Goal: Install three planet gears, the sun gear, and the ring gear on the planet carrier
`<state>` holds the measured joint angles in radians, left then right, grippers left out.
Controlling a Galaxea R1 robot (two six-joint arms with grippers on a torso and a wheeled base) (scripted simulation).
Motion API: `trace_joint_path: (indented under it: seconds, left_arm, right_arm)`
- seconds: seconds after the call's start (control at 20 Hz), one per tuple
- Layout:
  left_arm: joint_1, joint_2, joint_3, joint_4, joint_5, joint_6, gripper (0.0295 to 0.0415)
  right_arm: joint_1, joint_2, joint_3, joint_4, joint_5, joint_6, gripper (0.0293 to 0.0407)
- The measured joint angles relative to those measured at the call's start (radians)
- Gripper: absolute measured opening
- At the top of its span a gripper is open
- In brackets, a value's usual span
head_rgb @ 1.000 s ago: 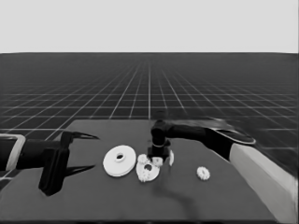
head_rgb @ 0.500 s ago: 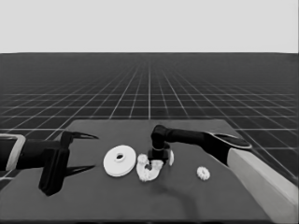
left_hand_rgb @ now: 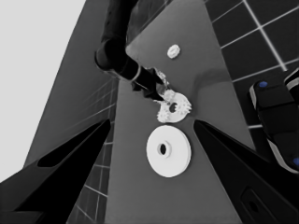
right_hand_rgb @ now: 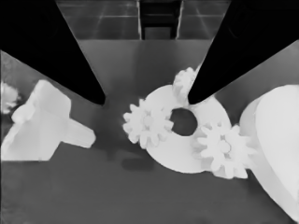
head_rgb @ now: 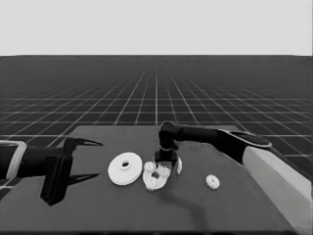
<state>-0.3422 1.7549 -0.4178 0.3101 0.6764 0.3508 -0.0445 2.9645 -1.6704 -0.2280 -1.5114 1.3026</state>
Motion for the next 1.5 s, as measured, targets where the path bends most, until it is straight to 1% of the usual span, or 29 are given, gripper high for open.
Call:
trace_joint_path:
  seconds: [0.05,0.15,0.4,0.45,0.5,0.55,0.65,0.9,0.95,1.0,1.05,1.15,1.4,1.5]
  left_arm:
    - [0.000,0.000,0.000,0.000,0.000,0.000,0.0385]
    - [0.000,0.000,0.000,0.000,0.000,0.000,0.0385]
    - [0.000,0.000,0.000,0.000,0.000,0.000,0.0385]
    - [0.000,0.000,0.000,0.000,0.000,0.000,0.0385]
    - [0.000,0.000,0.000,0.000,0.000,0.000,0.0385]
    - [0.000,0.000,0.000,0.000,0.000,0.000,0.0385]
    - [0.000,0.000,0.000,0.000,0.000,0.000,0.0385]
    - [0.000,0.000,0.000,0.000,0.000,0.000,0.0385]
    - [0.000,0.000,0.000,0.000,0.000,0.000,0.0385]
    - [0.000,0.000,0.000,0.000,0.000,0.000,0.0385]
    - [0.000,0.000,0.000,0.000,0.000,0.000,0.0385]
    - [0.000,0.000,0.000,0.000,0.000,0.000,0.0385]
    - [0.000,0.000,0.000,0.000,0.000,0.000,0.0385]
    - [0.000,0.000,0.000,0.000,0.000,0.000,0.0385]
  right_arm:
    - [0.025,-0.003,0.011,0.022,-0.007,0.007,0.0385]
    - [0.046,-0.004,0.018,0.042,-0.012,0.011,0.0385]
    - [0.056,-0.005,0.020,0.053,-0.015,0.012,0.0385]
    - [0.058,-0.232,0.339,0.054,-0.017,0.033,0.0385]
    - [0.059,-0.449,0.457,0.058,-0.009,-0.026,0.0385]
    - [0.061,-0.565,0.475,0.063,0.003,-0.104,0.0385]
    - [0.063,-0.656,0.459,0.070,0.017,-0.198,0.0385]
    - [0.064,-0.690,0.442,0.075,0.024,-0.249,0.0385]
    - [-0.021,-0.676,0.409,-0.003,0.072,-0.262,0.0385]
    - [-0.079,-0.662,0.378,-0.046,0.103,-0.273,0.0385]
    - [-0.110,-0.652,0.354,-0.069,0.122,-0.281,0.0385]
    - [-0.137,-0.640,0.329,-0.089,0.141,-0.289,0.0385]
    - [-0.149,-0.635,0.316,-0.099,0.150,-0.294,0.0385]
    - [-0.149,-0.634,0.316,-0.099,0.151,-0.294,0.0314]
